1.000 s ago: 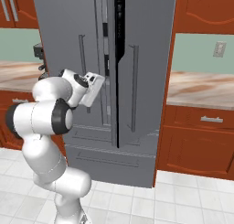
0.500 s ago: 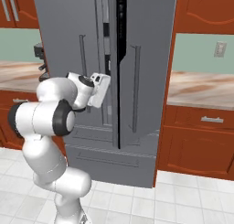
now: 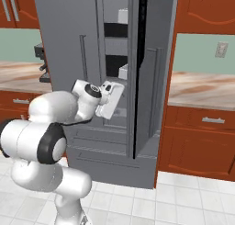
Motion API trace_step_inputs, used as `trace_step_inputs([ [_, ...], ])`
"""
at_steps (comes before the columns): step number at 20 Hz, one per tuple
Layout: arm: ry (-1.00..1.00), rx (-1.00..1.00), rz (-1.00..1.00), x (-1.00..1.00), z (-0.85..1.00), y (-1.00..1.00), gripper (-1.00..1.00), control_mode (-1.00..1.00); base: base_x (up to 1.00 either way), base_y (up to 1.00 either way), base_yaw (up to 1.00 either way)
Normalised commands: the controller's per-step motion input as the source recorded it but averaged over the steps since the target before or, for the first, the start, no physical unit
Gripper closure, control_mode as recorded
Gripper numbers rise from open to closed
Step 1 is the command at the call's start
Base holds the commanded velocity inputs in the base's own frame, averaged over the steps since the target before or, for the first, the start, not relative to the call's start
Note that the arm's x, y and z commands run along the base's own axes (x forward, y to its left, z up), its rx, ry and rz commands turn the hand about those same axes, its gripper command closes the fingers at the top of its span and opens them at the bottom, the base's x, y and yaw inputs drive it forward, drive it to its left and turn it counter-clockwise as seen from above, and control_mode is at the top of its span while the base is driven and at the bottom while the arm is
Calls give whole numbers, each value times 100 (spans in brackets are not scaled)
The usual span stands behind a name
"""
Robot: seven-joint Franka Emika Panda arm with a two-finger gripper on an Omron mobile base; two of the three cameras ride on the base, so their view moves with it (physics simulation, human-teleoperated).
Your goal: Place one of the steaks on the plate and the other in the bowl. Then place the bowl in the fridge.
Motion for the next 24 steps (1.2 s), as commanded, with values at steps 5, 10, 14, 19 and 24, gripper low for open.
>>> trace_step_inputs([
  [5,-5,-8,-12,-100,-2,-100,-100,-100,0,0,0],
  [10,-4,-15,-10,-75,-9,-100,-100,-100,0,0,0],
  [14,0,-26,-19,-19,-16,-100,-100,-100,0,0,0],
  [19,-9,-15,-20,-27,3,-62,-100,-100,0,0,0],
  [24,-44,-9,-19,-97,65,36,-100,-100,0,0,0],
])
